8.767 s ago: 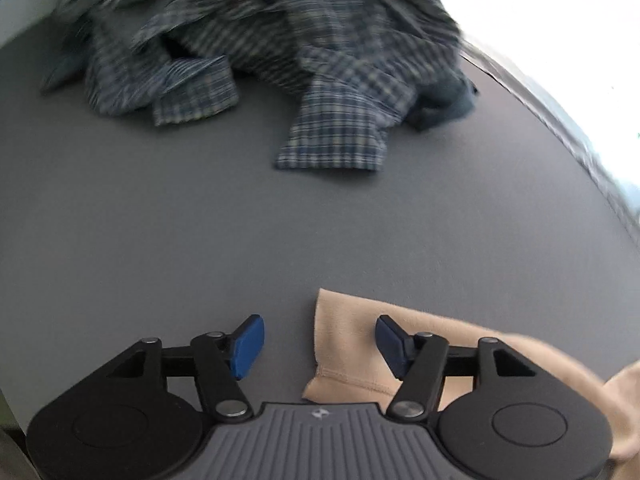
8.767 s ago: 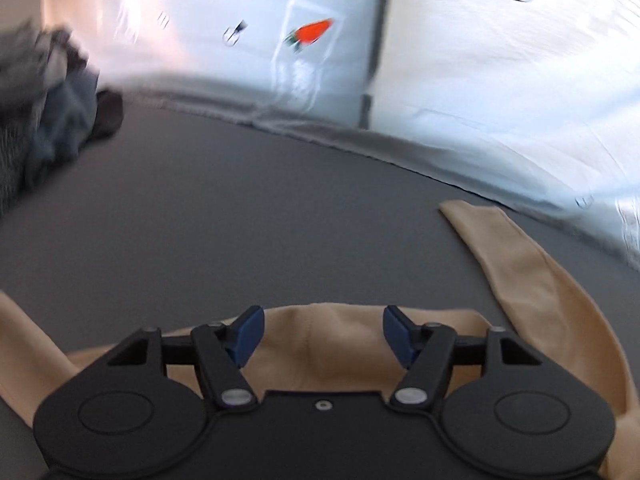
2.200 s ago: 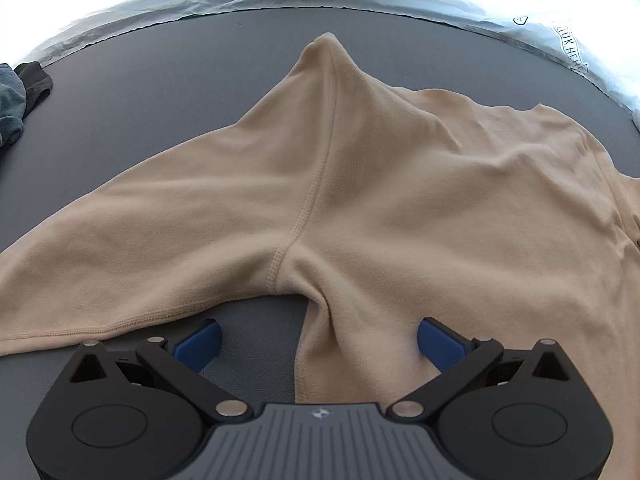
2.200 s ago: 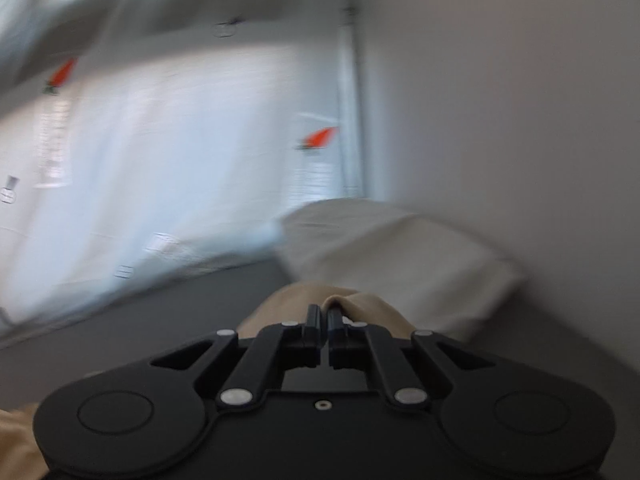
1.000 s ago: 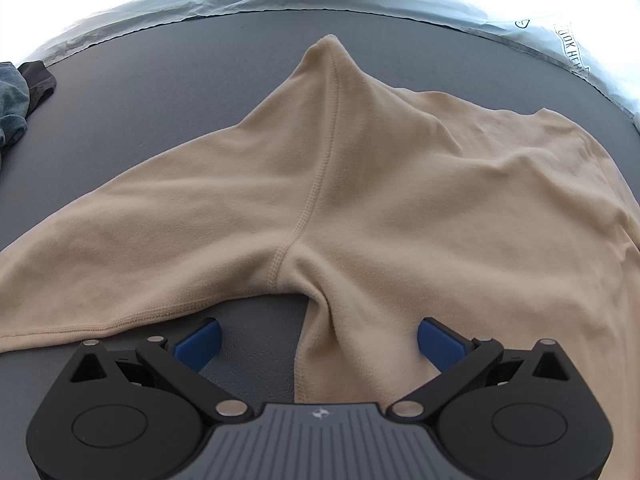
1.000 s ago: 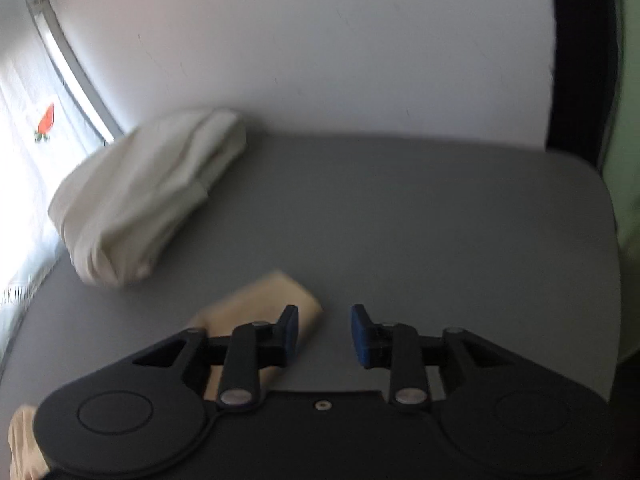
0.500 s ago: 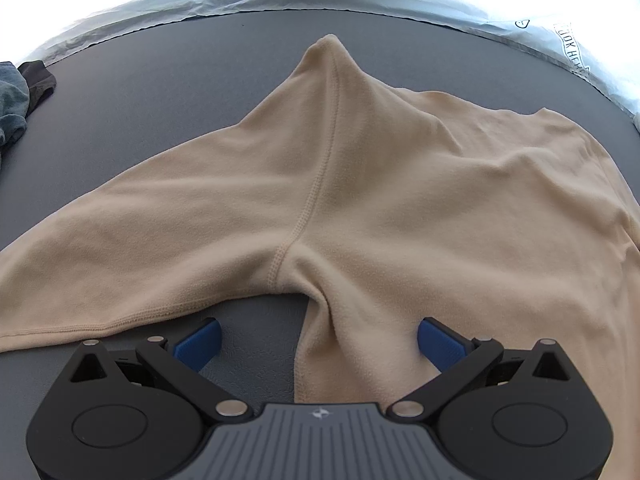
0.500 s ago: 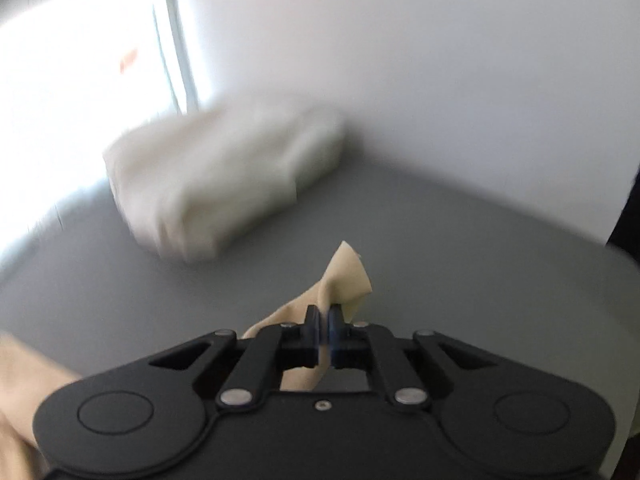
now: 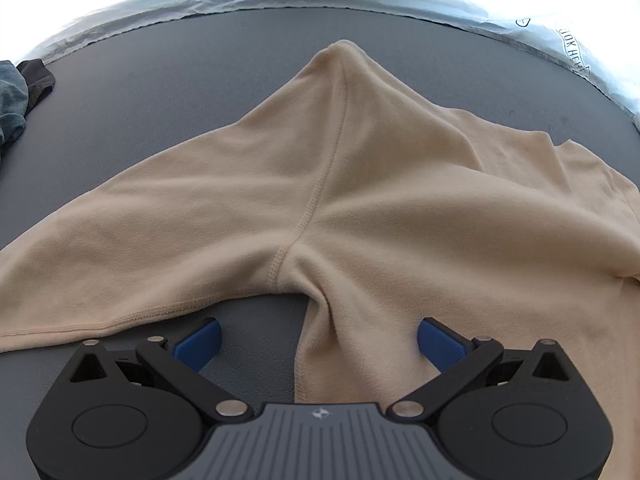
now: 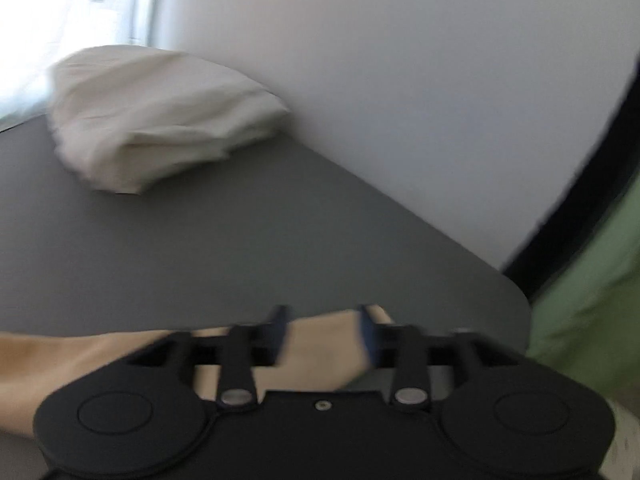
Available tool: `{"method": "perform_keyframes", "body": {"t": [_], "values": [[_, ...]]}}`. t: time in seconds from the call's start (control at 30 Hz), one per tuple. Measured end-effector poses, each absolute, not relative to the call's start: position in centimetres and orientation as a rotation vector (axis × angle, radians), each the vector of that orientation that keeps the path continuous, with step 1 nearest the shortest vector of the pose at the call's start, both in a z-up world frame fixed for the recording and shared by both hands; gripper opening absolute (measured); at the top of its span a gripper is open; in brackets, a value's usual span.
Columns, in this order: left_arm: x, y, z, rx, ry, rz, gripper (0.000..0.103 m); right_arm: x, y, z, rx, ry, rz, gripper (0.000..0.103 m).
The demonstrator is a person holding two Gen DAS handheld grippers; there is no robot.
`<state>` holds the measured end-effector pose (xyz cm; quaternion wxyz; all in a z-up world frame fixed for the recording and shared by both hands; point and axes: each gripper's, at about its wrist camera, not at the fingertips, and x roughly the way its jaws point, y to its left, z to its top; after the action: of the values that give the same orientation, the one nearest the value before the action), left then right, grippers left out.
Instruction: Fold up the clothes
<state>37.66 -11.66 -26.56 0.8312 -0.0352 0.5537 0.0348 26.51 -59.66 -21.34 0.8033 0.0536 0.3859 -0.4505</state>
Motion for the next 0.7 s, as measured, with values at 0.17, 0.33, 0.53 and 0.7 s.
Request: {"method": "perform_keyframes", "body": {"t": [0.17, 0.33, 0.53, 0.7], "values": [[38.1, -10.1, -24.4, -0.102, 1.107, 0.071, 0.086, 30.1, -56.0, -20.3, 0.091, 0.755, -0.620, 0.051], [40.4, -8.3, -22.2, -0.025, 1.015, 0.065, 0.050, 37.1, -51.4, -20.4, 0.124, 0.751, -0.231, 0.048], [45.8, -6.6, -21.0, -0.078, 0.945, -0.037, 0.050, 45.4, -46.6, -21.1, 0.106, 0.792, 0.051, 0.028], [49.5, -6.5, -21.3, -0.070, 0.910, -0.217, 0.081, 48.9, -43.7, -23.4, 0.001, 0.854, 0.184, 0.047]]}}
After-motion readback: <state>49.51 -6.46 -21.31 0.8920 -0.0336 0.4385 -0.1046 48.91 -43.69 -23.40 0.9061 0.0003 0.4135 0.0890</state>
